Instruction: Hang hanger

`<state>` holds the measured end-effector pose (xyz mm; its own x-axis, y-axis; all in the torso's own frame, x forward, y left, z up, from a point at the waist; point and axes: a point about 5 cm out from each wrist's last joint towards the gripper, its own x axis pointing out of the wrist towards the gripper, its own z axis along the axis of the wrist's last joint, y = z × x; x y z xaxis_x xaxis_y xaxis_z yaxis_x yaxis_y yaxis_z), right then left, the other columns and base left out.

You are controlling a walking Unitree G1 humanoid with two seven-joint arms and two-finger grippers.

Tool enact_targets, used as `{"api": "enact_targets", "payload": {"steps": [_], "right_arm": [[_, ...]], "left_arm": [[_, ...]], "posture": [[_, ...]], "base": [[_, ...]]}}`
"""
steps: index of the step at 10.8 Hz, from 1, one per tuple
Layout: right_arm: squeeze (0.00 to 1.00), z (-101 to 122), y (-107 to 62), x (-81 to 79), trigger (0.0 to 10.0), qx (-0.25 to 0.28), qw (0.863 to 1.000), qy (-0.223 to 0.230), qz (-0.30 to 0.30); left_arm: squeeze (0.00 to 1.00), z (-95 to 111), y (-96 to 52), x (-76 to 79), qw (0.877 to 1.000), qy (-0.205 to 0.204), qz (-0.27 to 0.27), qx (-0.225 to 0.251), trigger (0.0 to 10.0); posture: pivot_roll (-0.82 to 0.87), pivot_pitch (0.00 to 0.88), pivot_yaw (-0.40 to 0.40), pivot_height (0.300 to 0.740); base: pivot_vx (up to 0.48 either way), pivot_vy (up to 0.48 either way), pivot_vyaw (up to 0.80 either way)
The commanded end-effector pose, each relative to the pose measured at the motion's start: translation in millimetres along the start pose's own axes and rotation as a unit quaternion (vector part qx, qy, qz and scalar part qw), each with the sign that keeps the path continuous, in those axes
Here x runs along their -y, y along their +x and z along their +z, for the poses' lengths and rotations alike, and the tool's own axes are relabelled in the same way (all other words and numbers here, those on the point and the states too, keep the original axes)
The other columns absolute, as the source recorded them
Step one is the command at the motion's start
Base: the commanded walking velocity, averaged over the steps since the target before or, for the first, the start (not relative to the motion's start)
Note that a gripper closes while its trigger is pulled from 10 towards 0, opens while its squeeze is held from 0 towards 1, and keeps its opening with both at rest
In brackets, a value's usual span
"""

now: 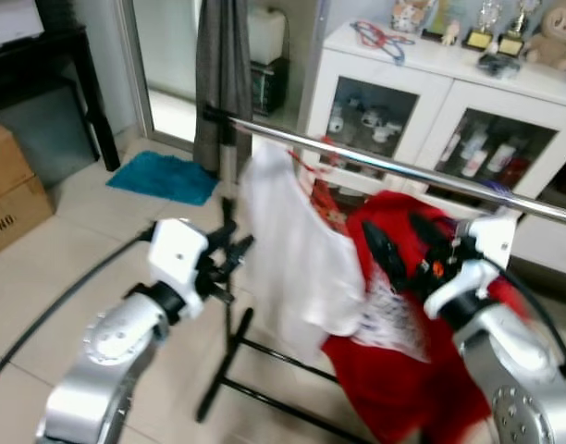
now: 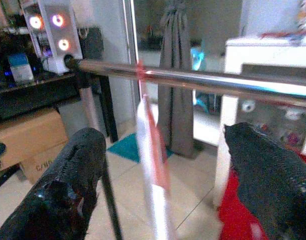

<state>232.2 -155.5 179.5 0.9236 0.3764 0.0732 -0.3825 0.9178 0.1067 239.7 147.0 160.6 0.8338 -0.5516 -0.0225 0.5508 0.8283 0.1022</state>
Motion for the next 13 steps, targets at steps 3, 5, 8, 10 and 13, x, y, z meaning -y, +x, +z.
{"api": "enact_targets", "payload": {"steps": [3, 5, 8, 10, 13], "right_arm": [[1.00, 2.2, 0.2, 15.3, 10.0, -0.033, 0.998, -0.007, -0.049], [1.00, -0.7, 7.8, 23.4, 10.0, -0.086, 0.994, -0.030, -0.062], [0.24, -6.6, 40.2, 46.3, 10.0, -0.137, 0.985, -0.056, -0.088], [0.00, -2.5, 57.7, 67.3, 10.0, -0.159, 0.982, -0.025, -0.102], [0.00, 5.9, 83.3, 83.2, 10.0, -0.156, 0.982, -0.044, -0.097]], "left_arm": [[0.00, 6.0, 1.6, 18.4, 0.995, -0.003, -0.104, 0.012, 10.0], [0.00, 9.1, 0.1, 27.1, 0.983, -0.028, -0.182, 0.010, 10.0], [0.00, 5.7, -2.4, 33.6, 0.970, -0.040, -0.241, -0.012, 10.0], [0.00, 7.0, -3.7, 33.0, 0.966, -0.044, -0.254, -0.013, 10.0], [0.00, 6.5, -3.0, 30.5, 0.968, -0.043, -0.249, -0.013, 10.0]], "posture": [[-0.01, 0.000, -0.058, 0.740], [-0.01, 0.000, -0.055, 0.740], [-0.01, 0.000, -0.045, 0.740], [-0.01, 0.000, -0.057, 0.740], [-0.01, 0.000, -0.062, 0.740]], "base": [[0.000, 0.000, 0.00], [0.000, 0.000, 0.00], [0.000, 0.000, 0.00], [0.000, 0.000, 0.00], [0.000, 0.000, 0.00]]}}
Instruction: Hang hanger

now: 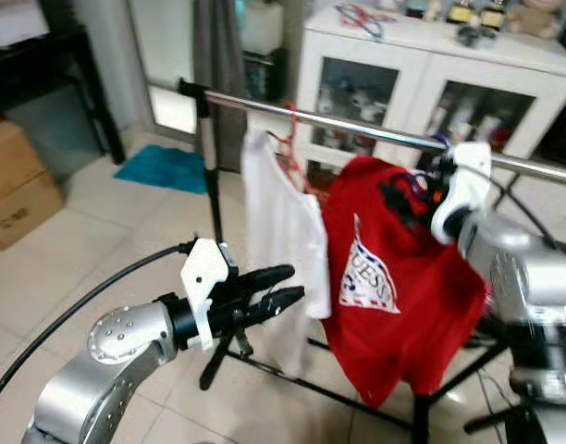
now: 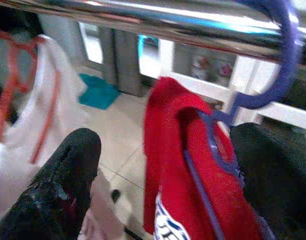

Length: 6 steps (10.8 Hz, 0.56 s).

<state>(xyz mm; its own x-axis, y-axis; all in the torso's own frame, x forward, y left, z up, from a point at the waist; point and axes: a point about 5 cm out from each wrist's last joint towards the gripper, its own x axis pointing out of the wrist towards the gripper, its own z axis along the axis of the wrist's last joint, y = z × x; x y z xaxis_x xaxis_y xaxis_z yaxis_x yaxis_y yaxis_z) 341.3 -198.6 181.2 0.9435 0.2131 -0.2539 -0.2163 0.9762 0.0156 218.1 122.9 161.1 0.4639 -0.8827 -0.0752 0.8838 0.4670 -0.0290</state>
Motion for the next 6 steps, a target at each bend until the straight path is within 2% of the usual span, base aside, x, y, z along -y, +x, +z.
{"api": "enact_targets", "payload": {"steps": [1, 3, 4, 6], "right_arm": [[0.00, 3.1, 1.7, 5.1, 10.0, -0.004, 1.000, 0.002, -0.011], [0.00, 0.8, -1.5, 9.7, 10.0, -0.021, 1.000, -0.008, -0.006], [0.00, 0.6, -4.6, 17.1, 10.0, -0.021, 1.000, 0.004, -0.013], [0.00, -1.0, 4.2, 25.1, 10.0, -0.018, 0.999, 0.020, -0.020]], "left_arm": [[0.00, 3.1, -0.3, -2.5, 1.000, 0.010, 0.004, 0.000, 10.0], [0.00, 3.0, -1.5, -2.5, 1.000, 0.011, 0.005, -0.001, 10.0], [0.00, 3.3, -1.3, -2.5, 1.000, 0.010, 0.001, -0.001, 10.0], [0.00, 6.1, 3.3, -1.9, 1.000, 0.012, -0.024, 0.002, 10.0]], "posture": [[0.00, 0.000, -0.071, 0.740], [0.00, 0.000, -0.071, 0.740], [0.00, 0.000, -0.066, 0.740], [-0.01, 0.000, -0.057, 0.740]], "base": [[0.000, 0.000, 0.00], [0.000, 0.000, 0.00], [0.000, 0.000, 0.00], [0.000, 0.000, 0.00]]}}
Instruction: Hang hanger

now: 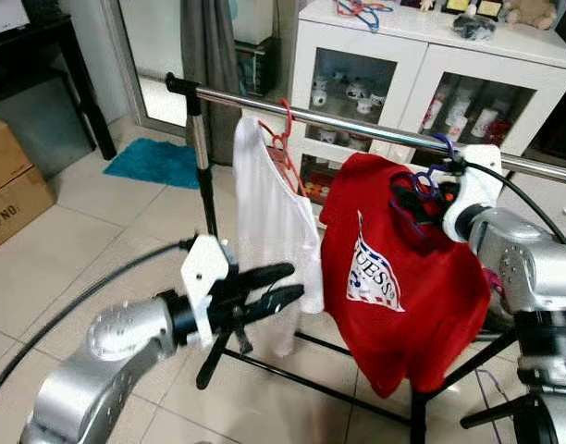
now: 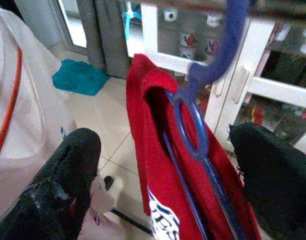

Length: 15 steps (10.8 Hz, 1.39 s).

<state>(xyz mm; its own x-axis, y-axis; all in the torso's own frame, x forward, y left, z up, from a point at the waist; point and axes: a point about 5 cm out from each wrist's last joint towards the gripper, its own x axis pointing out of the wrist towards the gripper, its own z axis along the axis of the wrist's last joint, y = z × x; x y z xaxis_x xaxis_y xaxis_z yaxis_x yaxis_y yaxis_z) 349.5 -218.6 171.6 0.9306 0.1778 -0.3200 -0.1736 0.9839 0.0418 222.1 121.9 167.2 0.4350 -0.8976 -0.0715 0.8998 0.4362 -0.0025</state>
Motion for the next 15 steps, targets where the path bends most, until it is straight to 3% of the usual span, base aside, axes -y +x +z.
{"api": "enact_targets", "payload": {"steps": [1, 2, 3, 5, 7, 8, 9, 10, 11, 15], "right_arm": [[0.00, 5.5, 2.1, 4.2, 10.0, 0.012, 1.000, 0.009, 0.004], [0.00, 2.7, 8.8, 8.5, 9.2, 0.002, 1.000, 0.022, 0.012], [0.00, 3.2, 13.9, 15.6, 5.6, 0.004, 1.000, 0.025, 0.003], [0.00, 7.0, 18.9, 22.7, 3.8, 0.009, 1.000, 0.024, -0.001], [0.00, 11.4, 16.1, 25.9, 4.8, 0.006, 1.000, 0.001, 0.028], [0.00, 12.8, 1.9, 30.1, 10.0, 0.002, 0.997, -0.037, 0.072], [0.00, 12.8, -10.4, 31.4, 10.0, -0.005, 0.992, -0.065, 0.112], [0.00, 14.5, -21.3, 38.8, 10.0, -0.013, 0.989, -0.090, 0.114], [0.00, 16.2, -22.5, 43.5, 10.0, -0.009, 0.992, -0.077, 0.101], [0.00, 8.6, 3.1, 34.7, 10.0, -0.012, 0.996, -0.036, 0.087]], "left_arm": [[0.00, 0.5, 2.1, 0.7, 1.000, 0.001, -0.016, -0.001, 10.0], [0.00, 1.8, 2.2, -1.1, 1.000, 0.006, -0.020, -0.004, 10.0], [0.00, 2.5, 2.1, -2.6, 1.000, 0.007, -0.021, -0.005, 10.0], [0.00, 3.2, 1.7, -3.9, 1.000, 0.010, -0.022, -0.007, 10.0], [0.00, 3.3, 0.1, -2.8, 1.000, 0.011, -0.022, -0.008, 10.0], [0.00, 2.5, -1.8, -1.5, 1.000, 0.010, -0.020, -0.010, 10.0], [0.00, 1.5, -2.4, -0.5, 1.000, 0.009, -0.020, -0.011, 10.0], [0.00, -0.3, 0.1, 0.1, 1.000, 0.008, -0.025, -0.012, 10.0], [0.00, -1.4, 3.9, 0.6, 0.999, 0.007, -0.034, -0.011, 10.0], [0.00, -1.6, 8.0, -0.3, 0.999, 0.010, -0.043, -0.010, 10.0]], "posture": [[-0.01, 0.000, -0.054, 0.740], [-0.01, 0.000, -0.054, 0.740], [0.00, 0.000, -0.050, 0.740], [0.01, 0.000, -0.053, 0.740], [0.01, 0.000, -0.061, 0.740], [0.01, 0.000, -0.062, 0.740], [0.00, 0.000, -0.060, 0.740], [-0.01, 0.000, -0.053, 0.740], [-0.02, 0.000, -0.046, 0.740], [-0.02, 0.000, -0.053, 0.740]], "base": [[0.000, 0.000, 0.00], [0.000, 0.000, 0.00], [0.000, 0.000, 0.00], [0.000, 0.000, 0.00], [0.000, 0.000, 0.00], [0.000, 0.000, 0.00], [0.000, 0.000, 0.00], [0.000, 0.000, 0.00], [0.000, 0.000, 0.00], [0.000, 0.000, 0.00]]}}
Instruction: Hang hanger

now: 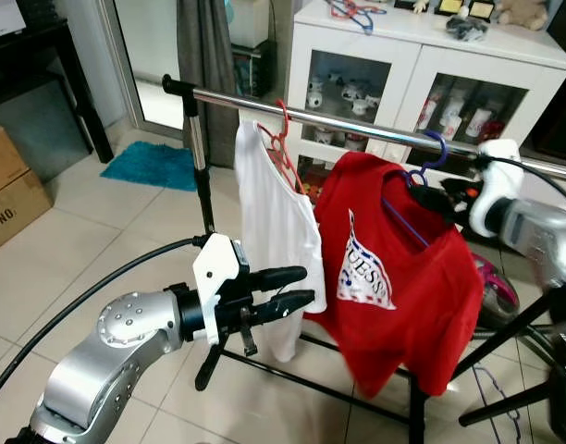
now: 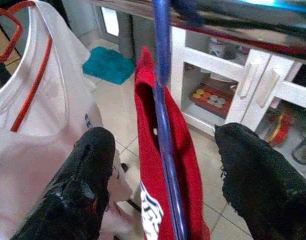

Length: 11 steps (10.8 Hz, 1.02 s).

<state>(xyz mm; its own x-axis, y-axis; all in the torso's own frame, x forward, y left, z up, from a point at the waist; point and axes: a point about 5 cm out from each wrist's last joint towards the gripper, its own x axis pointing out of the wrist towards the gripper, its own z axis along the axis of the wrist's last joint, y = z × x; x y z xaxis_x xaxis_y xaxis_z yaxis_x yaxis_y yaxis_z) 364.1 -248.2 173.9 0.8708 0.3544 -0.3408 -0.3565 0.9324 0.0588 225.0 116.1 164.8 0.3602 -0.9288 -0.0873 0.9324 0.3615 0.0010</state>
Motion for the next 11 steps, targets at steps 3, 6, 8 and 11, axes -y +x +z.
{"api": "enact_targets", "payload": {"steps": [3, 6, 8, 11], "right_arm": [[0.00, -1.6, 6.8, -1.0, 0.0, -0.011, 1.000, -0.001, 0.011], [0.00, 0.0, 13.0, -0.6, 0.0, -0.007, 1.000, 0.008, 0.012], [0.00, -0.8, 15.2, -0.1, 0.0, -0.007, 1.000, 0.017, 0.006], [0.00, -2.3, 19.3, -1.8, 0.0, -0.007, 1.000, 0.026, 0.001]], "left_arm": [[0.00, 0.4, 0.6, -0.1, 1.000, 0.009, -0.002, -0.002, 10.0], [0.00, -0.5, -0.1, -0.5, 1.000, 0.010, 0.003, 0.000, 10.0], [0.00, -0.1, 0.5, -1.2, 1.000, 0.012, 0.005, 0.000, 10.0], [0.00, 0.4, 0.3, -2.1, 1.000, 0.014, 0.004, -0.001, 10.0]], "posture": [[0.00, 0.000, -0.068, 0.740], [0.00, 0.000, -0.078, 0.740], [0.00, 0.000, -0.078, 0.740], [0.00, 0.000, -0.071, 0.740]], "base": [[0.000, 0.000, 0.00], [0.000, 0.000, 0.00], [0.000, 0.000, 0.00], [0.000, 0.000, 0.00]]}}
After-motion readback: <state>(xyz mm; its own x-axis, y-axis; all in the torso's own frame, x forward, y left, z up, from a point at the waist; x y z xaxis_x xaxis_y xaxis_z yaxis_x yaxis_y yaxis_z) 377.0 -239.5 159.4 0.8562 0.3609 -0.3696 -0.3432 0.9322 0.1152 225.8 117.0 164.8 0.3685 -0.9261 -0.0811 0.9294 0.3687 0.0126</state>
